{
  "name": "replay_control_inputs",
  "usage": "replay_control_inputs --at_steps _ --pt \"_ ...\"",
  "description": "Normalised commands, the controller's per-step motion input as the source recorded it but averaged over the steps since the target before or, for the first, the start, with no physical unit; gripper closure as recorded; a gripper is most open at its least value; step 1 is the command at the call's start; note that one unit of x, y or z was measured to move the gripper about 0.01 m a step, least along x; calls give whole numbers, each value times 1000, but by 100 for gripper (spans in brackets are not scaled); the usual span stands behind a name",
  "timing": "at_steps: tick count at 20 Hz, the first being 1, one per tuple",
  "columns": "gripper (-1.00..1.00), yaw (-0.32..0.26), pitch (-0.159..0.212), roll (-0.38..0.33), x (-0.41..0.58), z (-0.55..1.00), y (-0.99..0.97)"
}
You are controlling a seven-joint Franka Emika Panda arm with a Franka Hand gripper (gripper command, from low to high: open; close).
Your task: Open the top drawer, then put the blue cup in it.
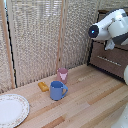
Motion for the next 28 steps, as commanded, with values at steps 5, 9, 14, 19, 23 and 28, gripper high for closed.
replay_control_inputs --at_steps 5,9,14,19,23,28 --pt "100 -33 -14 0 -1 -3 967" --pt "100 -97 -3 0 135 -23 904" --pt "100 -161 1 -36 117 -23 446" --pt "-100 11 31 11 55 53 245" --pt "-100 13 17 208 44 349 391" --pt "-100 -7 -31 322 11 162 551"
